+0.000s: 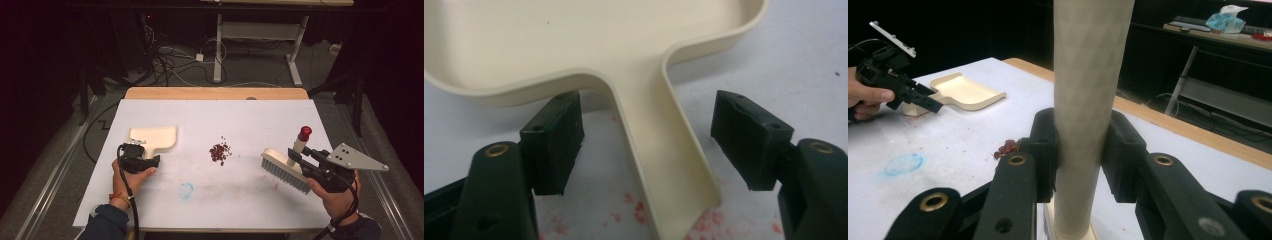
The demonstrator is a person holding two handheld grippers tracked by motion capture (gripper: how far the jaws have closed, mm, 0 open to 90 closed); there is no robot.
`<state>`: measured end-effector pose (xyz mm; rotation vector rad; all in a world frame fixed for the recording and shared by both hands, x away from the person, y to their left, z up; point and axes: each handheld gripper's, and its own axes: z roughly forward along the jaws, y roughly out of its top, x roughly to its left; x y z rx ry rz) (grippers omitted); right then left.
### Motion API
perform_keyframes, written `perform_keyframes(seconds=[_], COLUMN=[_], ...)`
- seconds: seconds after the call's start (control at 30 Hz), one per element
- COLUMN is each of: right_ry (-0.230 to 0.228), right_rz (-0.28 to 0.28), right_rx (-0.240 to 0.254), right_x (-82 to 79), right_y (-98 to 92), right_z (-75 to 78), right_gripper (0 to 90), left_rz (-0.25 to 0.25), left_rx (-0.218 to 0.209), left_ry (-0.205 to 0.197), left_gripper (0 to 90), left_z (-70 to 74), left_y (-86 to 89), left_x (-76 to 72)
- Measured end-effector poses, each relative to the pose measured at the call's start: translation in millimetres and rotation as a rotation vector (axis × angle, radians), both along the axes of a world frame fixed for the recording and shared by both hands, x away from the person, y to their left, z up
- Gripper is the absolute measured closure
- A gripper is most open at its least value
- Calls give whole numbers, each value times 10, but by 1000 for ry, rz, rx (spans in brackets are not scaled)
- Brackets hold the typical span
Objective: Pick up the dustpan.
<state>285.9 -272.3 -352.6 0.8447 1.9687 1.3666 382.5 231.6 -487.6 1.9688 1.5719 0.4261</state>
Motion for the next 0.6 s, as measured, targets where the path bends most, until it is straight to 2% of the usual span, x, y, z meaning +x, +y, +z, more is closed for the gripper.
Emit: perform_keyframes(seconds=[0.1,0.13,0.2,0.27,0.3,0.4,0.47,0.5,0.6], right_ry=[3,3,8,8,6,7,9,9,7], right_rz=[-1,-1,-2,-1,-3,-3,-13,-13,-12], right_rx=[3,1,6,6,8,10,16,16,16], right_x=[7,12,20,21,26,32,33,33,44], right_y=[2,2,5,5,5,7,12,12,12], right_z=[-9,-12,-19,-19,-20,-25,-39,-39,-48], right_gripper=[700,700,700,700,700,699,700,700,700], left_rz=[2,4,7,6,-1,-18,-33,-43,-47], left_rx=[30,28,36,37,39,42,48,60,59], left_ry=[-18,-20,-24,-32,-39,-44,-47,-48,-48], left_gripper=[329,336,414,450,513,557,635,636,637], left_z=[-17,-20,-17,-18,-22,-24,-21,-17,-13], left_y=[-10,-7,2,18,30,49,42,38,41], left_x=[40,51,66,73,75,76,73,75,78])
